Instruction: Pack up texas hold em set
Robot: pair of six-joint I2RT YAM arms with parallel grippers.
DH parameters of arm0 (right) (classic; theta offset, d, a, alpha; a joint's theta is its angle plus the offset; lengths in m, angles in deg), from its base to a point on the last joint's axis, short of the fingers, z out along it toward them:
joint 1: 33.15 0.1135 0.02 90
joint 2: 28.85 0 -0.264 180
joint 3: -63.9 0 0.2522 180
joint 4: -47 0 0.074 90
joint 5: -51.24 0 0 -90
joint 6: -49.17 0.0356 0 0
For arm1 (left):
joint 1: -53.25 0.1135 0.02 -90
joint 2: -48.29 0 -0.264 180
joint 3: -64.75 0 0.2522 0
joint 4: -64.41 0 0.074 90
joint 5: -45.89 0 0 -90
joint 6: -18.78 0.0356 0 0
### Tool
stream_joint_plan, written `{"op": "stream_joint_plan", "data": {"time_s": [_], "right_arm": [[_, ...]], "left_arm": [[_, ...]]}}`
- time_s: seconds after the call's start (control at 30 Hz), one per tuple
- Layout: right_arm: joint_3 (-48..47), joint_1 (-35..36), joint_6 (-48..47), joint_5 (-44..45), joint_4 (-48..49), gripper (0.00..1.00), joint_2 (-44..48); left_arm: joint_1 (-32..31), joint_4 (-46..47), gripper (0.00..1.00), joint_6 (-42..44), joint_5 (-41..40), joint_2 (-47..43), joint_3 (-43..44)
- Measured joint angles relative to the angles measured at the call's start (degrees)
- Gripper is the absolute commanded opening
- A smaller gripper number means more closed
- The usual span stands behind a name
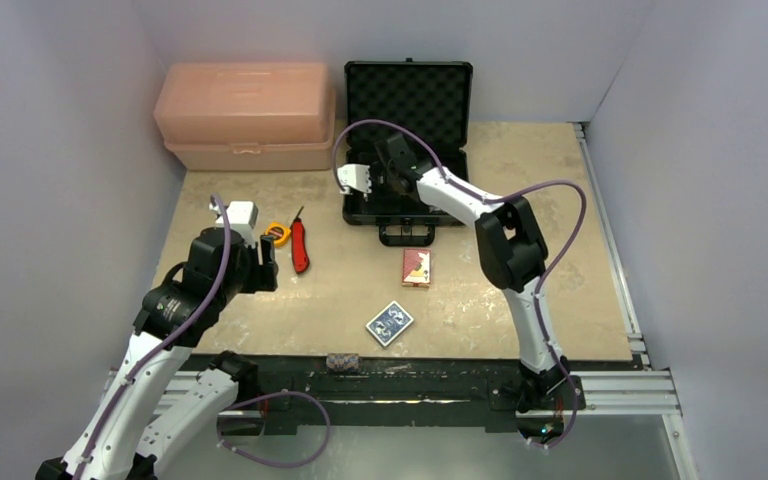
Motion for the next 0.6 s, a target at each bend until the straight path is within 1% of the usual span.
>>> {"op": "stream_joint_plan", "data": {"time_s": [0.2, 0.3, 0.33, 0.4, 0.43, 0.47, 0.53, 0.6], "right_arm": [[0.2, -0.2, 4.2, -3.9, 0.2, 0.95, 4.6], [0.2, -0.6, 8.6, -6.0, 3.4, 0.91, 8.2], [0.0, -0.8, 10.6, -6.5, 4.7, 0.88, 9.0], [-1.6, -1.3, 15.0, -7.1, 7.1, 0.78, 9.5], [-2.7, -1.6, 18.0, -6.9, 8.3, 0.76, 9.2], [-4.2, -1.9, 21.0, -6.5, 9.2, 0.7, 8.7], [-8.2, -2.3, 26.4, -4.8, 10.4, 0.65, 6.5], [-14.3, -2.6, 33.4, -2.3, 10.6, 0.58, 2.8]], "left_arm": [[0.1, 0.0, 0.64, 0.0, 0.0, 0.0, 0.0], [0.1, 0.0, 0.64, 0.0, 0.2, 0.0, 0.0], [0.2, 0.0, 0.64, 0.0, 0.3, 0.0, 0.0], [0.3, 0.0, 0.64, 0.0, 0.4, -0.1, 0.0], [0.5, 0.0, 0.64, 0.0, 0.5, -0.1, 0.0], [0.5, 0.0, 0.64, 0.0, 0.5, -0.1, 0.0], [0.5, 0.0, 0.64, 0.0, 0.7, -0.2, 0.0], [0.7, 0.0, 0.64, 0.0, 0.9, -0.2, 0.0]]}}
